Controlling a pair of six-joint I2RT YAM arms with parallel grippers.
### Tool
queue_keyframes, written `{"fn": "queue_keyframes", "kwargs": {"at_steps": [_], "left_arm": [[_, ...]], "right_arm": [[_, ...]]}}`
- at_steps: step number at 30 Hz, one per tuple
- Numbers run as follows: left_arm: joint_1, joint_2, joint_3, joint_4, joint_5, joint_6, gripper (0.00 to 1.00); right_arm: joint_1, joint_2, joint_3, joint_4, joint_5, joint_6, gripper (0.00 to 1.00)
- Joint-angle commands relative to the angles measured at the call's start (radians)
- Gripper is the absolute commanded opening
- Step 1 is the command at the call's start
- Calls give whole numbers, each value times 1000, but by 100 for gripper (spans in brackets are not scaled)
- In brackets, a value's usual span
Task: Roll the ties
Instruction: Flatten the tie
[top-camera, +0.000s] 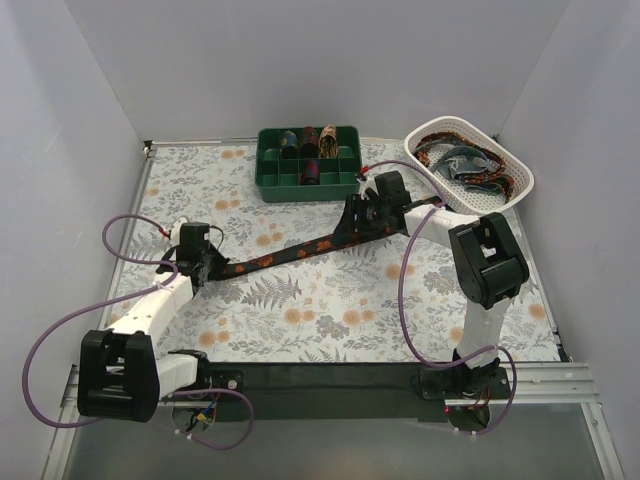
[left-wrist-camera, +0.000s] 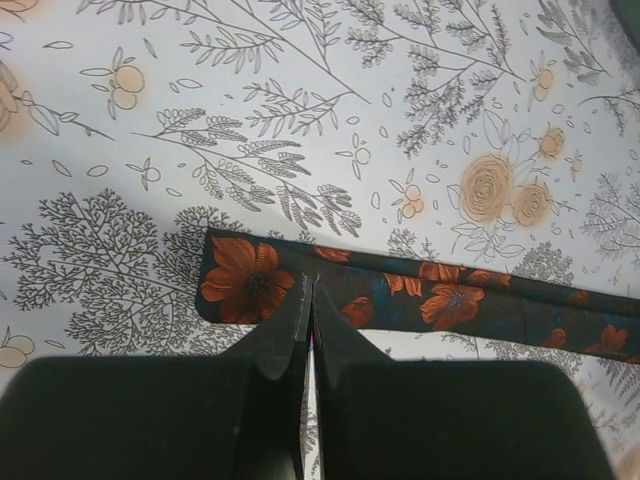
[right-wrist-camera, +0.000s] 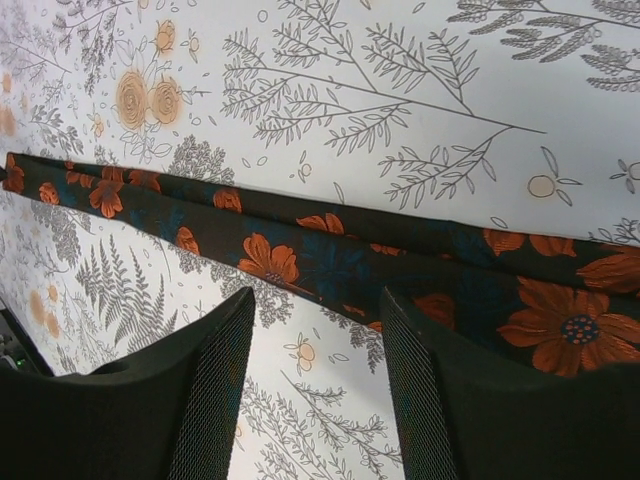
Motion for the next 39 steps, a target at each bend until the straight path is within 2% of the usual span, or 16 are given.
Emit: {"fn": "queue_keyframes", "kwargs": {"at_steps": [1,13,21,29,37,39], "left_arm": [[19,-3,-17,24,-61,-23,0],[94,58,-71,68,-63,-56,0],[194,77,-103,81,-9,-91,0],[230,88,-126,85,45,-102,0],[255,30,-99,70,84,-45,0],[254,13,-76,61,85,-20,5]], "right_arm": [[-20,11,12,51,-12,25,50],[-75,57,-20,91,-15,68,50],[-104,96,-40,95,-11,94,49],[-141,122,-69,95,2,131,48],[-161,111,-59,97,-18,100,47],[-161,93,-45,95,-23,77,47]]}}
